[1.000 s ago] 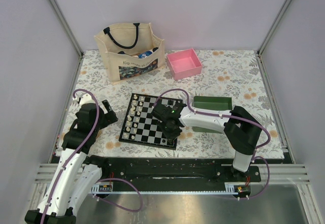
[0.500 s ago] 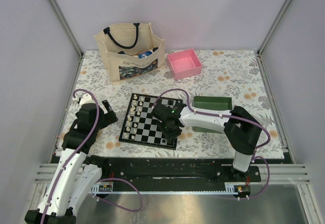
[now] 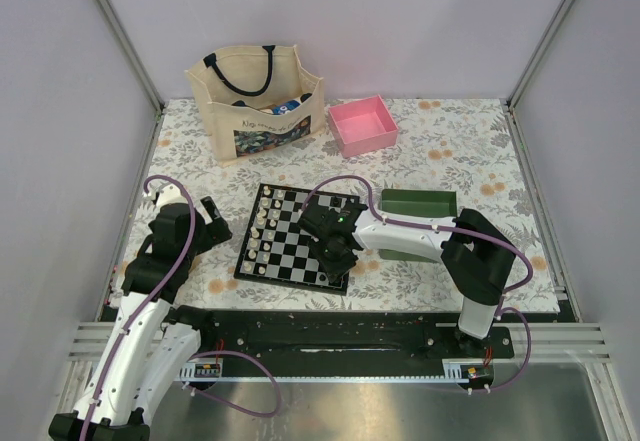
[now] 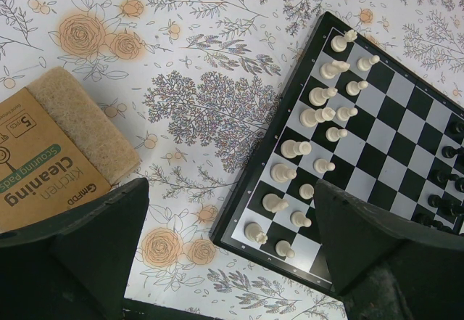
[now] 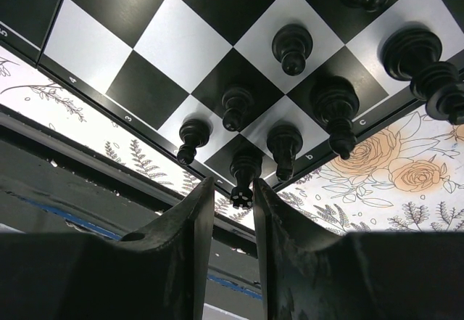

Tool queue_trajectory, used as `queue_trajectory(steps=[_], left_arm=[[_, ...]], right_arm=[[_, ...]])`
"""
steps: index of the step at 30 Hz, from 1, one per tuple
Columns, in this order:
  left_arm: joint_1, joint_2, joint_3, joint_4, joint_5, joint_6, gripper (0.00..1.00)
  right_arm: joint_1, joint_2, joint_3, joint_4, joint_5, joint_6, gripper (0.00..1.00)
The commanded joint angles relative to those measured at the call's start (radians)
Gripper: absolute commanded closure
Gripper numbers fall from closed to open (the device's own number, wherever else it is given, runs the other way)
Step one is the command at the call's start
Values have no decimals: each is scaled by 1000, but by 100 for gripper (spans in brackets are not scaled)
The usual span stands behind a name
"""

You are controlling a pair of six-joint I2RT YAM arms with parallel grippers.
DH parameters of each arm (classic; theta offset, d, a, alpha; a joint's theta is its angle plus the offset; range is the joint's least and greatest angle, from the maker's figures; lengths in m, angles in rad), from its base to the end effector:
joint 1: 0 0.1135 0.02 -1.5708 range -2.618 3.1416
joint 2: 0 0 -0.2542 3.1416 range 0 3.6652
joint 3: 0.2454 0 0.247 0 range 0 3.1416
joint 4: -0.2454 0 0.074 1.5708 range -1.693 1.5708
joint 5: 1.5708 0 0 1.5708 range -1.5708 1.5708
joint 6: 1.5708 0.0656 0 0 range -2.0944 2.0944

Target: Set up the chess pieces on the board

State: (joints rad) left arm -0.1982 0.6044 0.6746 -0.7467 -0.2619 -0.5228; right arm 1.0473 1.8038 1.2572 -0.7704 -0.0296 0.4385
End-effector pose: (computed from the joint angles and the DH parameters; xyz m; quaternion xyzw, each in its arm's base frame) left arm 0.1531 -0.0134 0.2486 -0.2002 0.8731 -0.0410 0.4427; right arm 0.1731 0.3038 0.1525 -0.2991 0.9457 0.0964 0.0833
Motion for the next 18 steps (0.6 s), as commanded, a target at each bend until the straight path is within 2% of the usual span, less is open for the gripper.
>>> queue_trajectory(steps=[1, 8, 18], left_arm=[[-1, 0, 17, 41, 9, 9, 1], [-1, 1, 17, 41, 10, 9, 1], [-1, 0, 19, 41, 10, 10, 1]], right_arm=[[10, -46, 19, 13, -18, -12, 64], [10, -61, 24, 17, -27, -14, 65], [8, -153, 47, -32, 69, -44, 55]])
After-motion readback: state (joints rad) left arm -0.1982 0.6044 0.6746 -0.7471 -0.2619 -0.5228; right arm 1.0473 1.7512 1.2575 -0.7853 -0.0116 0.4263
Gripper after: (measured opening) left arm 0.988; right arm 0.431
